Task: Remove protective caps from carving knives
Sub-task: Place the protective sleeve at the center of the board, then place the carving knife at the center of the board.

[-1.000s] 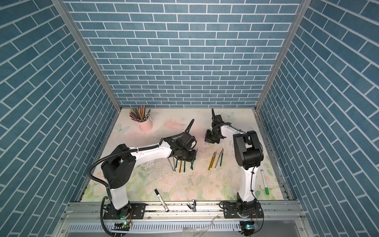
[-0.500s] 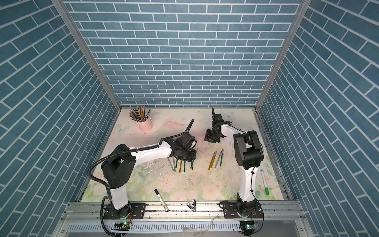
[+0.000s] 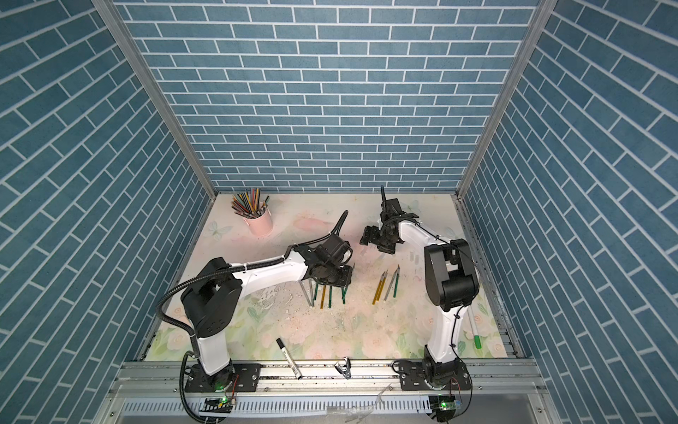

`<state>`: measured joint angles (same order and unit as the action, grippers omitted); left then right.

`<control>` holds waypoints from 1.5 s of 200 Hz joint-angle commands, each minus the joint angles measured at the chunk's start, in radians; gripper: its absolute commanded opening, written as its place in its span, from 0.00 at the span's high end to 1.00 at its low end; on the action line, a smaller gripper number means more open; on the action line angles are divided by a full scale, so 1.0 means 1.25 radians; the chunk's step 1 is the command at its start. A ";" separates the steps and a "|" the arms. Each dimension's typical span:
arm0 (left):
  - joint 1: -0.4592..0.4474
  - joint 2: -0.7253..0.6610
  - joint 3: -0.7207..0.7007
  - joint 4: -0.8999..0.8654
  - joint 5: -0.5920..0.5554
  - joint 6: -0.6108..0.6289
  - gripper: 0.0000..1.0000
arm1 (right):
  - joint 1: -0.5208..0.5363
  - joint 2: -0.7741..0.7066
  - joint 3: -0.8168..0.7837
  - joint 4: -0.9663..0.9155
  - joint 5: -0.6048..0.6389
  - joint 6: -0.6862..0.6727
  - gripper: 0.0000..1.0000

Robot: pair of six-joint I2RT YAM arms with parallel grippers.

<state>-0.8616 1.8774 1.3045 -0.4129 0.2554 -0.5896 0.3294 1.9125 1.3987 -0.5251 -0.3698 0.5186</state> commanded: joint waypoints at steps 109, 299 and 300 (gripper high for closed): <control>-0.009 0.024 0.061 -0.045 -0.064 -0.047 1.00 | -0.063 -0.287 -0.203 0.053 -0.043 0.026 0.04; -0.097 0.199 0.233 -0.099 -0.173 -0.212 0.94 | -0.172 -0.462 -0.359 -0.042 -0.008 -0.063 0.02; -0.096 0.200 0.233 -0.100 -0.174 -0.212 0.93 | -0.173 -0.462 -0.360 -0.043 -0.007 -0.063 0.02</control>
<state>-0.9760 2.1033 1.5539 -0.5018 0.0792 -0.8219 0.1188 1.3685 0.9588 -0.5232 -0.3962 0.4900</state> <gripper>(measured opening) 0.094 0.980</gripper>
